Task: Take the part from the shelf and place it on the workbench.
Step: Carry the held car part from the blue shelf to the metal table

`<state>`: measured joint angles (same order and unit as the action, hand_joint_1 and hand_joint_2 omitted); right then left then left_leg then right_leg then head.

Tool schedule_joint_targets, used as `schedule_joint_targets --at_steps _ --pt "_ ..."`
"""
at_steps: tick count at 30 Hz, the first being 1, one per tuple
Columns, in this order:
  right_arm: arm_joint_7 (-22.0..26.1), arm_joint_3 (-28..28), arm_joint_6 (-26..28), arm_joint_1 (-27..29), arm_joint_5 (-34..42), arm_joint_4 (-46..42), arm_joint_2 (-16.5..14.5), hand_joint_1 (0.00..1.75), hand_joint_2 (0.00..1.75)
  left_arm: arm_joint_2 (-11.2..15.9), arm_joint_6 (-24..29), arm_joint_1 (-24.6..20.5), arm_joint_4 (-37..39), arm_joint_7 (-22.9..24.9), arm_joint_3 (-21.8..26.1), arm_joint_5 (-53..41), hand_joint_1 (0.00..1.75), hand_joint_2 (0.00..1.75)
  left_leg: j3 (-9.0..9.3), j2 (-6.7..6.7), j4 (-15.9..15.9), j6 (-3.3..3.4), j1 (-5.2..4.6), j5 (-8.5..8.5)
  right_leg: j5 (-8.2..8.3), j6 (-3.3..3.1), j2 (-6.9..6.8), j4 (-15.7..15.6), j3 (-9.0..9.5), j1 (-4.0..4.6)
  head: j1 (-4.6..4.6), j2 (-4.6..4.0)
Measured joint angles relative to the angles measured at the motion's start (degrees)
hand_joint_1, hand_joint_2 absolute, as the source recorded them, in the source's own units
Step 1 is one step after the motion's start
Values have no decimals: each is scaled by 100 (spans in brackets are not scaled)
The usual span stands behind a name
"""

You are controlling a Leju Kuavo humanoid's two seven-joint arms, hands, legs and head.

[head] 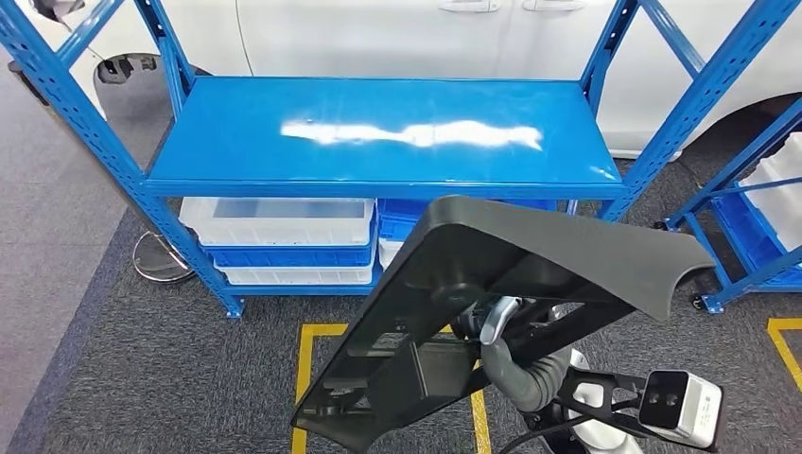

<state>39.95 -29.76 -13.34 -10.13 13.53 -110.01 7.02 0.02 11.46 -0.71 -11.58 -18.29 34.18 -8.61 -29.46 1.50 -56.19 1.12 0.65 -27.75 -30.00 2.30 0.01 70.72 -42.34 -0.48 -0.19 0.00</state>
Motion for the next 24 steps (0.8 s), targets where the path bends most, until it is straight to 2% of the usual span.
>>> schedule_joint_targets --at_steps 1,2,3,4,5,6,7,8,10,11,12,14,15,16,18,24 --pt "0 -2 15 9 -18 0 -24 175 175 0 -9 2 0 19 9 -4 0 175 -39 37 -15 5 -9 17 -113 7 0 304 -93 -1 0 0" --pt "0 -4 36 14 -41 0 -47 175 175 0 -14 3 0 38 15 -7 0 175 -70 74 -30 8 -18 29 -119 2 -3 393 -74 0 -1 0" --pt "0 -8 62 15 -64 0 -68 175 175 0 -14 2 0 57 19 -7 0 175 -90 111 -44 6 -27 36 -24 -15 -13 229 74 5 0 0" --pt "0 -14 95 10 -82 0 -90 175 175 0 -9 -2 0 78 23 -6 0 175 -97 149 -54 5 -36 39 134 -50 -56 -148 333 17 1 0" --pt "0 -19 131 -3 -95 0 -108 175 175 -2 -2 -6 0 98 28 -5 0 175 -97 185 -59 1 -46 41 257 -99 -161 -593 611 45 0 0" --pt "0 -27 170 -26 -101 -1 -128 175 175 -5 9 -10 0 116 34 -4 0 175 -99 223 -69 -11 -65 41 349 -154 -266 -974 830 79 -2 0" --pt "0 -33 203 -50 -104 -1 -144 175 175 -9 21 -14 0 132 41 -3 0 175 -103 266 -75 -27 -79 43 391 -204 -350 -1223 960 112 -3 0" --pt "0 -38 230 -69 -109 -2 -155 175 175 -13 30 -16 -1 142 46 -4 0 175 -108 315 -79 -49 -91 47 388 -242 -386 -1324 994 136 -5 0" --pt "0 -43 284 -79 -146 -7 -164 175 175 -13 41 -29 -2 153 52 -13 0 175 -113 412 -78 -100 -106 46 435 -299 -293 -1367 975 126 -7 0" --pt "0 -47 309 -76 -173 -14 -166 175 175 -11 41 -37 -2 154 53 -19 0 175 -125 379 -115 -126 -105 1 469 -329 -242 -1405 976 104 -8 -1" --pt "0 -53 332 -75 -202 -24 -169 175 175 -10 40 -44 -2 153 54 -26 0 175 -174 286 -240 -151 -99 -104 507 -361 -195 -1442 975 82 -9 -1" --pt "0 -82 369 -69 -246 -43 -175 175 175 -2 40 -40 -2 154 65 -35 0 175 -418 22 -852 -195 -69 -482 566 -399 -93 -1481 956 62 -11 -1" --pt "0 -103 393 -65 -268 -48 -176 175 175 4 40 -31 -2 159 80 -38 0 175 -585 -53 -1261 -213 -56 -678 585 -405 -32 -1476 933 63 -13 -1" --pt "0 -125 416 -60 -285 -50 -177 175 175 10 38 -21 -2 167 98 -40 0 175 -722 -84 -1592 -230 -46 -801 600 -402 37 -1465 909 63 -13 -1" --pt "0 -155 456 -56 -306 -52 -175 175 175 16 28 -9 -2 182 128 -45 0 175 -825 -94 -1852 -247 -34 -833 619 -390 146 -1437 873 59 -13 0" --pt "0 -167 485 -58 -306 -55 -174 175 175 18 12 -8 -2 193 139 -51 0 175 -758 -96 -1725 -251 -26 -719 624 -382 204 -1414 856 53 -12 0"
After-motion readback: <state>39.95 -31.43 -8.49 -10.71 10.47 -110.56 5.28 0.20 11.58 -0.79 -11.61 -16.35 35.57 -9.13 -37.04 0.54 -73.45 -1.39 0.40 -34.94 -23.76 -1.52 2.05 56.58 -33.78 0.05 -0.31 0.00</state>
